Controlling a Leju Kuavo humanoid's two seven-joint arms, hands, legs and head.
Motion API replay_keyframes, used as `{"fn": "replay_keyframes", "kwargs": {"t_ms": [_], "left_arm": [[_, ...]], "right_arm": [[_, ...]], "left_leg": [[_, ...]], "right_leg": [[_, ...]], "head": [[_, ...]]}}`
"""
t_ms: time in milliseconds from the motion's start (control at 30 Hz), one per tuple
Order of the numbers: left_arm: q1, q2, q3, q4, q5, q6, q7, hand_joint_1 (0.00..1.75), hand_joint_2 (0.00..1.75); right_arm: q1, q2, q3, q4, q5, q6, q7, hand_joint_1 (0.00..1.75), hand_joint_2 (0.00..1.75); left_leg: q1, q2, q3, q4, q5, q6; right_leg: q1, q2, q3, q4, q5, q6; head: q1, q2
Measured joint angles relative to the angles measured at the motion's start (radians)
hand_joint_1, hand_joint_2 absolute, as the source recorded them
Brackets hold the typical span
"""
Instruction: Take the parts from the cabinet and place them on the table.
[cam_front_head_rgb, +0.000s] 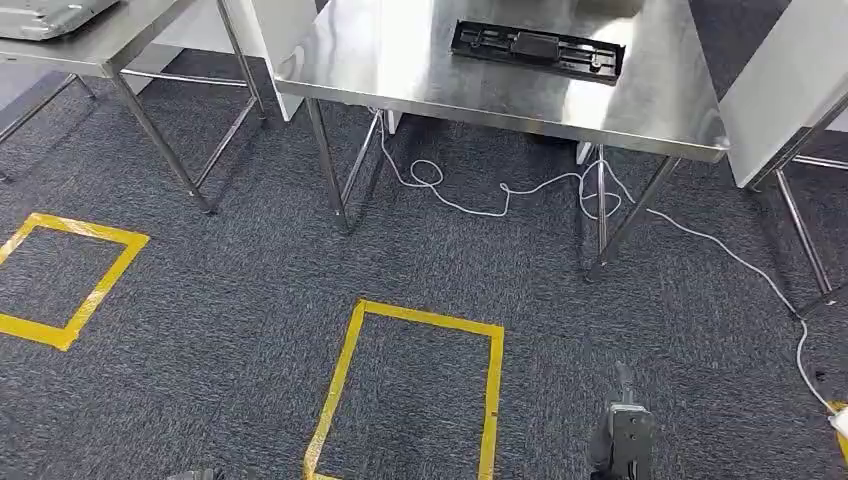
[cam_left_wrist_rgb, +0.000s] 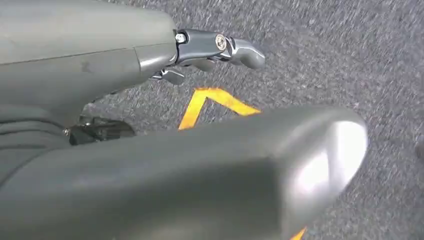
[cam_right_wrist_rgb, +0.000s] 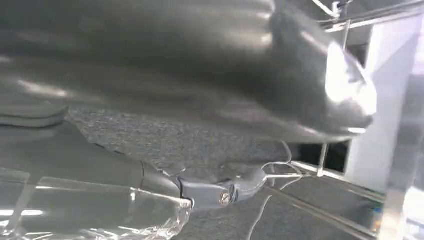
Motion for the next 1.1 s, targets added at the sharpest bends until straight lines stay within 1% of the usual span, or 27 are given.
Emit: {"fn": "replay_keyframes", "kwargs": {"t_ms": [67, 100, 133, 167, 200, 233, 267, 300, 333, 367, 400, 433, 467, 533, 567, 600, 667, 733, 767, 800, 833, 867, 900, 933, 967, 1067, 1100], "left_arm": [[0.0, 0.0, 0.01, 0.0, 0.018, 0.008, 0.001, 0.0, 0.0], [0.0, -0.001, 0.017, 0.0, 0.021, 0.01, 0.001, 0.0, 0.0], [0.001, -0.001, 0.022, 0.0, 0.028, 0.01, 0.001, 0.0, 0.0], [0.005, 0.0, 0.027, 0.0, 0.029, 0.01, 0.002, 0.0, 0.0], [0.009, 0.0, 0.033, 0.0, 0.029, 0.01, 0.001, 0.0, 0.0], [0.013, 0.0, 0.042, 0.0, 0.031, 0.01, 0.001, 0.0, 0.0], [0.016, 0.0, 0.047, 0.0, 0.031, 0.008, 0.002, 0.0, 0.0], [0.018, 0.0, 0.05, 0.0, 0.033, 0.006, 0.002, 0.0, 0.0], [0.02, -0.001, 0.053, 0.0, 0.032, 0.004, 0.002, 0.0, 0.0], [0.02, -0.002, 0.056, 0.001, 0.03, 0.0, 0.002, 0.0, 0.0], [0.02, -0.003, 0.059, 0.001, 0.026, -0.002, 0.0, 0.0, 0.0], [0.021, -0.003, 0.061, 0.001, 0.023, -0.001, -0.009, 0.0, 0.0], [0.023, -0.007, 0.061, -0.002, 0.015, 0.002, -0.018, 0.0, 0.0], [0.025, -0.015, 0.06, -0.019, 0.005, 0.024, -0.025, 0.0, 0.0], [0.026, -0.016, 0.061, -0.022, 0.005, 0.034, -0.023, 0.0, 0.0], [0.026, -0.016, 0.064, -0.023, 0.005, 0.037, -0.022, 0.0, 0.0], [0.027, -0.016, 0.069, -0.026, 0.007, 0.04, -0.017, 0.0, 0.0], [0.027, -0.016, 0.072, -0.026, 0.008, 0.04, -0.017, 0.0, 0.0], [0.029, -0.016, 0.074, -0.026, 0.01, 0.04, -0.017, 0.0, 0.0], [0.032, -0.016, 0.076, -0.026, 0.009, 0.04, -0.016, 0.0, 0.0], [0.036, -0.017, 0.078, -0.026, 0.008, 0.04, -0.015, 0.0, 0.0], [0.039, -0.018, 0.08, -0.027, 0.007, 0.04, -0.014, 0.0, 0.0], [0.042, -0.019, 0.081, -0.03, 0.004, 0.04, -0.013, 0.0, 0.0], [0.043, -0.02, 0.082, -0.034, -0.008, 0.04, -0.011, 0.0, 0.0], [0.044, -0.021, 0.085, -0.035, -0.019, 0.04, -0.008, 0.0, 0.0], [0.05, -0.026, 0.092, -0.041, -0.051, 0.04, -0.004, 0.0, 0.0], [0.051, -0.026, 0.093, -0.042, -0.06, 0.04, -0.003, 0.0, 0.0]], "right_arm": [[-0.007, 0.0, 0.0, 0.011, -0.005, 0.0, -0.01, 0.0, 0.0], [-0.012, -0.002, 0.0, 0.016, -0.005, 0.0, -0.016, 0.0, 0.0], [-0.017, -0.003, 0.0, 0.025, -0.005, -0.002, -0.019, 0.0, 0.0], [-0.024, -0.003, 0.002, 0.032, -0.007, -0.006, -0.021, 0.0, 0.0], [-0.03, -0.003, 0.005, 0.042, -0.014, -0.014, -0.021, 0.0, 0.0], [-0.035, -0.004, 0.008, 0.053, -0.024, -0.023, -0.019, 0.0, 0.0], [-0.039, -0.006, 0.01, 0.062, -0.031, -0.029, -0.018, 0.0, 0.0], [-0.042, -0.01, 0.011, 0.075, -0.04, -0.035, -0.016, 0.0, 0.0], [-0.046, -0.013, 0.013, 0.085, -0.05, -0.039, -0.018, 0.0, 0.0], [-0.052, -0.017, 0.015, 0.096, -0.061, -0.042, -0.023, 0.0, 0.0], [-0.058, -0.02, 0.017, 0.105, -0.071, -0.043, -0.029, 0.0, 0.0], [-0.063, -0.022, 0.022, 0.112, -0.08, -0.044, -0.035, 0.0, 0.0], [-0.065, -0.023, 0.026, 0.114, -0.087, -0.046, -0.039, 0.0, 0.0], [-0.066, -0.024, 0.031, 0.124, -0.093, -0.054, -0.044, 0.0, 0.0], [-0.066, -0.025, 0.035, 0.13, -0.095, -0.058, -0.041, 0.0, 0.0], [-0.07, -0.026, 0.043, 0.137, -0.095, -0.062, -0.039, 0.0, 0.0], [-0.078, -0.026, 0.056, 0.148, -0.097, -0.064, -0.03, 0.0, 0.0], [-0.081, -0.026, 0.067, 0.16, -0.097, -0.066, -0.028, 0.0, 0.0], [-0.081, -0.027, 0.071, 0.166, -0.097, -0.069, -0.025, 0.0, 0.0], [-0.081, -0.027, 0.074, 0.172, -0.098, -0.072, -0.023, 0.0, 0.0], [-0.081, -0.028, 0.074, 0.177, -0.098, -0.073, -0.022, 0.0, 0.0], [-0.082, -0.028, 0.075, 0.18, -0.098, -0.074, -0.022, 0.0, 0.0], [-0.082, -0.028, 0.075, 0.183, -0.098, -0.076, -0.021, 0.0, 0.0], [-0.081, -0.027, 0.076, 0.185, -0.097, -0.078, -0.02, 0.0, 0.0], [-0.081, -0.027, 0.077, 0.185, -0.098, -0.082, -0.019, 0.0, 0.0], [-0.072, -0.024, 0.076, 0.185, -0.107, -0.091, -0.015, 0.0, 0.0], [-0.064, -0.024, 0.076, 0.183, -0.112, -0.094, -0.015, 0.0, 0.0]], "left_leg": [[-0.005, 0.003, -0.008, -0.011, 0.01, 0.015], [0.005, 0.01, -0.005, -0.039, 0.012, 0.024], [-0.001, 0.007, -0.021, -0.036, 0.024, 0.043], [-0.003, 0.009, -0.035, -0.035, 0.033, 0.055], [-0.006, 0.011, -0.05, -0.035, 0.045, 0.059], [-0.008, 0.012, -0.063, -0.035, 0.057, 0.059], [-0.009, 0.014, -0.077, -0.035, 0.069, 0.059], [-0.009, 0.014, -0.092, -0.035, 0.081, 0.058], [-0.009, 0.014, -0.108, -0.034, 0.094, 0.055], [-0.009, 0.014, -0.124, -0.034, 0.107, 0.051], [-0.009, 0.014, -0.136, -0.033, 0.12, 0.046], [-0.014, 0.012, -0.142, -0.031, 0.13, 0.038], [-0.016, 0.012, -0.146, -0.03, 0.14, 0.033], [-0.013, 0.013, -0.147, -0.039, 0.16, 0.023], [-0.012, 0.012, -0.148, -0.044, 0.171, 0.012], [-0.004, 0.011, -0.157, -0.039, 0.167, 0.009], [-0.003, 0.009, -0.182, 0.045, 0.044, 0.002], [-0.002, 0.008, -0.223, 0.208, -0.057, -0.008], [-0.002, 0.008, -0.232, 0.27, -0.062, -0.011], [-0.002, 0.008, -0.225, 0.29, -0.04, -0.01], [-0.002, 0.008, -0.196, 0.268, -0.004, -0.009], [-0.002, 0.008, -0.149, 0.209, 0.029, -0.004], [-0.002, 0.008, -0.083, 0.118, 0.044, 0.003], [-0.005, 0.004, -0.008, 0.014, 0.034, 0.013], [-0.009, 0.006, 0.018, -0.031, 0.021, 0.018], [-0.016, 0.006, 0.012, -0.052, 0.014, 0.031], [-0.003, 0.01, 0.009, -0.065, 0.026, 0.046]], "right_leg": [[0.004, 0.003, -0.007, -0.003, 0.015, 0.023], [0.001, 0.004, -0.018, 0.013, -0.007, 0.021], [0.003, 0.008, -0.043, 0.047, -0.052, 0.011], [0.001, 0.009, -0.067, 0.112, -0.106, 0.0], [-0.001, 0.009, -0.086, 0.191, -0.152, -0.003], [-0.002, 0.009, -0.099, 0.259, -0.177, 0.002], [-0.003, 0.009, -0.101, 0.303, -0.177, 0.012], [-0.003, 0.01, -0.083, 0.308, -0.15, 0.028], [-0.003, 0.01, -0.048, 0.274, -0.111, 0.043], [-0.006, 0.01, 0.004, 0.208, -0.077, 0.055], [-0.007, 0.01, 0.071, 0.116, -0.068, 0.054], [-0.007, 0.01, 0.141, 0.016, -0.098, 0.043], [0.008, 0.015, 0.183, -0.068, -0.122, 0.03], [0.011, 0.015, 0.159, -0.056, -0.116, 0.009], [0.013, 0.014, 0.152, -0.055, -0.108, -0.004], [-0.015, 0.012, 0.146, -0.058, -0.094, -0.023], [-0.006, 0.009, 0.123, -0.057, -0.073, -0.051], [0.0, 0.008, 0.098, -0.056, -0.051, -0.052], [0.002, 0.006, 0.085, -0.055, -0.041, -0.051], [0.004, 0.006, 0.082, -0.053, -0.033, -0.049], [0.004, 0.006, 0.069, -0.05, -0.024, -0.046], [0.004, 0.006, 0.058, -0.046, -0.018, -0.043], [0.005, 0.008, 0.052, -0.043, -0.015, -0.038], [0.005, 0.007, 0.048, -0.039, -0.013, -0.034], [0.013, 0.006, 0.042, -0.034, -0.009, -0.028], [0.011, 0.0, 0.03, -0.034, 0.006, -0.006], [0.018, 0.0, 0.018, -0.028, 0.004, -0.002]], "head": [[0.001, 0.0], [0.001, 0.0], [0.006, 0.0], [0.012, 0.0], [0.013, 0.0], [0.012, 0.0], [0.013, 0.0], [0.013, 0.0], [0.012, 0.0], [0.013, 0.0], [0.013, 0.0], [0.014, 0.0], [0.013, 0.0], [0.008, 0.0], [0.008, 0.0], [0.008, 0.0], [0.002, 0.0], [0.001, 0.0], [0.002, 0.0], [0.002, 0.0], [0.0, 0.0], [0.001, 0.0], [0.0, 0.0], [0.001, 0.0], [0.002, 0.0], [-0.002, 0.0], [0.001, 0.0]]}}
